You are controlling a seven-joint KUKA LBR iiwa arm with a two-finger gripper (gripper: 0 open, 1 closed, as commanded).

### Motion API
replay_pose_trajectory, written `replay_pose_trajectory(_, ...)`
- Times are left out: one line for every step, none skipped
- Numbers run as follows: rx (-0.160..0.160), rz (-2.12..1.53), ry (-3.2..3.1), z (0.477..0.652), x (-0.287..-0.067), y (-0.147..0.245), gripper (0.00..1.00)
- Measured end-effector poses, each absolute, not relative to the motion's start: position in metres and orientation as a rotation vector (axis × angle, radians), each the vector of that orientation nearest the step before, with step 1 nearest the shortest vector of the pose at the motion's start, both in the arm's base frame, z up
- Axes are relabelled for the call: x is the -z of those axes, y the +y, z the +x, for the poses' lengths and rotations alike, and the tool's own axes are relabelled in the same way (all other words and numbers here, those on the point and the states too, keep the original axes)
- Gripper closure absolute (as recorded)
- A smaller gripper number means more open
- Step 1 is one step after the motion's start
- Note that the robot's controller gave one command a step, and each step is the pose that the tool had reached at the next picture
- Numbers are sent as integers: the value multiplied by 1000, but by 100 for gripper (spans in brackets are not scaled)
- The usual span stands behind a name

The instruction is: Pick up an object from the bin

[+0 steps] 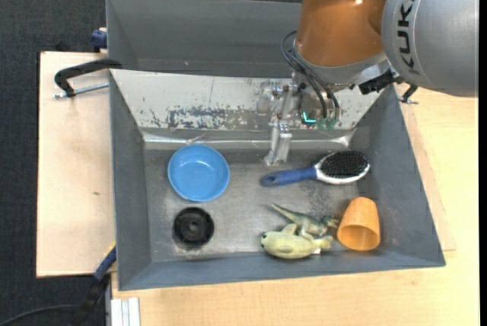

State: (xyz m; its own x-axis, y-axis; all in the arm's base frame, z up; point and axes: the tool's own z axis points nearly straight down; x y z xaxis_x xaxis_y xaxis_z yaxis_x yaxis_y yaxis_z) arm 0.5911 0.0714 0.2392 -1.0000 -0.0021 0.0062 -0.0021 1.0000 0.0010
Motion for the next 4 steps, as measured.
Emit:
replay_pose_trajectory(3, -259, -3125, 589, -156, 127, 0)
replay_pose_trajectory(1, -285, -3121, 547, -68, 173, 0)
replay_pose_trajectory(10, -295, -3140, 555, -79, 171, 100)
replay_pose_trajectory(11, -265, -3143, 552, -202, 182, 100)
